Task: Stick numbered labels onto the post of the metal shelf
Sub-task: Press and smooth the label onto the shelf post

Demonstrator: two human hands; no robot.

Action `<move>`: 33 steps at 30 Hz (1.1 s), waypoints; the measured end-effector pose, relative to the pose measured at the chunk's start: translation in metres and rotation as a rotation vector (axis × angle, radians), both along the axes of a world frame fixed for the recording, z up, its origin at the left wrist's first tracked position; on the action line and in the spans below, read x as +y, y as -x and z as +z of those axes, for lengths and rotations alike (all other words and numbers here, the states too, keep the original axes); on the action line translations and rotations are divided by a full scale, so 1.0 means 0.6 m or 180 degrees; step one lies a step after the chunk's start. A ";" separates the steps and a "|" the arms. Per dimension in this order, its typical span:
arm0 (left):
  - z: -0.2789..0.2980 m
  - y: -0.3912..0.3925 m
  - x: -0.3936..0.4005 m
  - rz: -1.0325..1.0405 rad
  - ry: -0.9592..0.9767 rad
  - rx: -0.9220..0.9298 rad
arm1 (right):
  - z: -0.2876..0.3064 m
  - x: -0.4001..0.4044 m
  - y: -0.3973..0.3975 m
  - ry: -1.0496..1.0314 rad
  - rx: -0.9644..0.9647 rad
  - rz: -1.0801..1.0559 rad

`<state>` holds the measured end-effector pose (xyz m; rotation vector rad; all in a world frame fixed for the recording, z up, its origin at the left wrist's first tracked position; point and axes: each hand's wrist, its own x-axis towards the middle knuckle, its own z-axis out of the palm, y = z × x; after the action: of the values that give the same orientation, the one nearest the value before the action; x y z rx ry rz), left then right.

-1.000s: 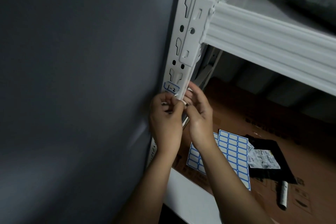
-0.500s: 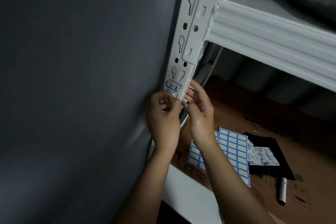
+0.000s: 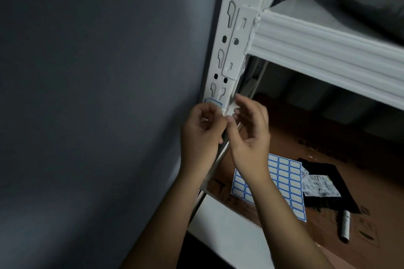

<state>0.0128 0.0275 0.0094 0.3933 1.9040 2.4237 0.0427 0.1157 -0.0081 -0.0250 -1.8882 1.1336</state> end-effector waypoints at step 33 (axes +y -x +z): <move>0.322 -0.073 0.128 -0.0905 0.0056 0.1716 | 0.469 0.197 -0.194 -0.1795 -0.2317 -0.2734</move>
<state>0.0567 0.1045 0.2025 1.3289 1.8587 2.2592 0.1588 0.2338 0.2730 -0.9384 -2.3684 -0.0421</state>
